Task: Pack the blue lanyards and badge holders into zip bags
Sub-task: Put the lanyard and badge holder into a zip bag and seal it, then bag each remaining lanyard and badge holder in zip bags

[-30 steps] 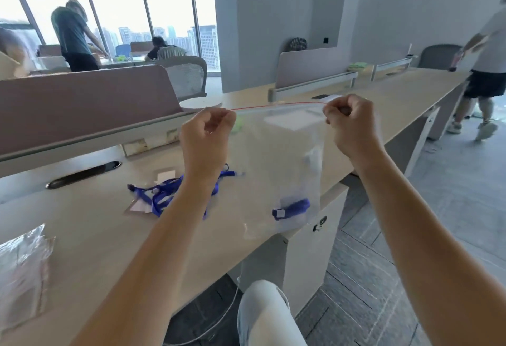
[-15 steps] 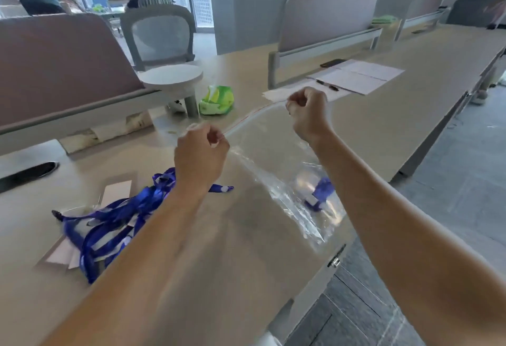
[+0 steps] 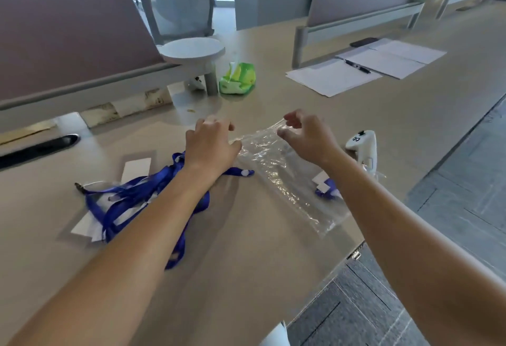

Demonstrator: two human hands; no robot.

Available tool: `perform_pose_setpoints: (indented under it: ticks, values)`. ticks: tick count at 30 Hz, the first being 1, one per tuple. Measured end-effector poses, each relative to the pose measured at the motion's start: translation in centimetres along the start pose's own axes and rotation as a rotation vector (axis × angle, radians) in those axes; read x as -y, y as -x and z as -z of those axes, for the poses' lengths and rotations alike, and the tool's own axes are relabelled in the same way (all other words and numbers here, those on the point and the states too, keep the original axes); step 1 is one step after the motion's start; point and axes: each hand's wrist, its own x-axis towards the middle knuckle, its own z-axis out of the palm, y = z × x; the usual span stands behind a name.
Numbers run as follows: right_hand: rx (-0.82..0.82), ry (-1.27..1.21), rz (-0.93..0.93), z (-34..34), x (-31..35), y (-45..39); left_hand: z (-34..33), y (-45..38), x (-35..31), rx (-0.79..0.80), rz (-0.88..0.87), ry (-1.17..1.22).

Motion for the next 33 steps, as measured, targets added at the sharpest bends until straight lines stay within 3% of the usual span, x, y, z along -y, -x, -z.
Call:
perform_pose_setpoints:
  ticks: [8, 15, 20, 29, 33]
  values:
    - [0.059, -0.073, 0.119, -3.5, 7.3, 9.4, 7.7, 10.6, 5.8, -0.054, -0.023, 0.082]
    - [0.156, -0.068, 0.264, -10.2, 13.4, 15.2, 11.4, 18.1, 13.0, -0.093, 0.091, 0.08]
    - [0.157, -0.023, 0.361, -13.2, 17.3, 15.0, 11.9, 20.0, 17.4, -0.076, 0.194, 0.105]
    - [0.252, 0.081, 0.424, -17.6, 19.6, 10.9, 9.4, 18.3, 21.6, 0.145, 0.179, 0.074]
    - [0.319, 0.137, 0.445, -19.3, 19.6, 10.7, 8.9, 18.3, 22.5, 0.129, 0.143, 0.078]
